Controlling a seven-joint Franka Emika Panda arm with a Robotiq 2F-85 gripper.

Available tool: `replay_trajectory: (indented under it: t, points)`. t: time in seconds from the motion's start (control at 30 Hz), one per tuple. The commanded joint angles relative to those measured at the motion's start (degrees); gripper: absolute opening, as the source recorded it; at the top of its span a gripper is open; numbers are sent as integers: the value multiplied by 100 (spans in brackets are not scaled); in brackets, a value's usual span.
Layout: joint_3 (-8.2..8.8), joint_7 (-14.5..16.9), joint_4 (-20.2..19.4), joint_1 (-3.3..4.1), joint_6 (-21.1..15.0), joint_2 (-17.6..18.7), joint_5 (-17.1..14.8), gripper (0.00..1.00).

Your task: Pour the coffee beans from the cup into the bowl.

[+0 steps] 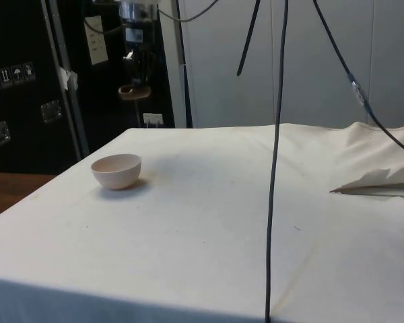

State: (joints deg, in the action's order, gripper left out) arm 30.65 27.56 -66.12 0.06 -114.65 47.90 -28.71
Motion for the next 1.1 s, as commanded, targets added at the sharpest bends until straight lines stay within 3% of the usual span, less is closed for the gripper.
replay_trajectory:
  t: [0.0, 0.2, 0.23, 0.27, 0.5, 0.53, 0.57, 0.83, 0.87, 0.9, 1.07]
  points:
    - [34, -57, -29, 46, 40, -52, 40, 0]
    - [34, -212, -52, 143, 97, -183, 160, 0]
    - [0, -189, 0, 103, 115, -155, 143, 0]
    - [34, -235, -52, 155, 97, -201, 183, 0]
    - [46, -390, -63, 264, 160, -367, 441, 0]
    - [0, -350, 0, 201, 195, -309, 390, 0]
    - [40, -413, -63, 275, 160, -384, 481, 0]
    - [29, -602, -74, 401, 172, -487, 814, 0]
    - [-11, -567, -11, 344, 218, -441, 779, 0]
    - [29, -619, -74, 413, 172, -498, 848, 0]
    - [-6, -756, -80, 516, 183, -533, 974, 0]
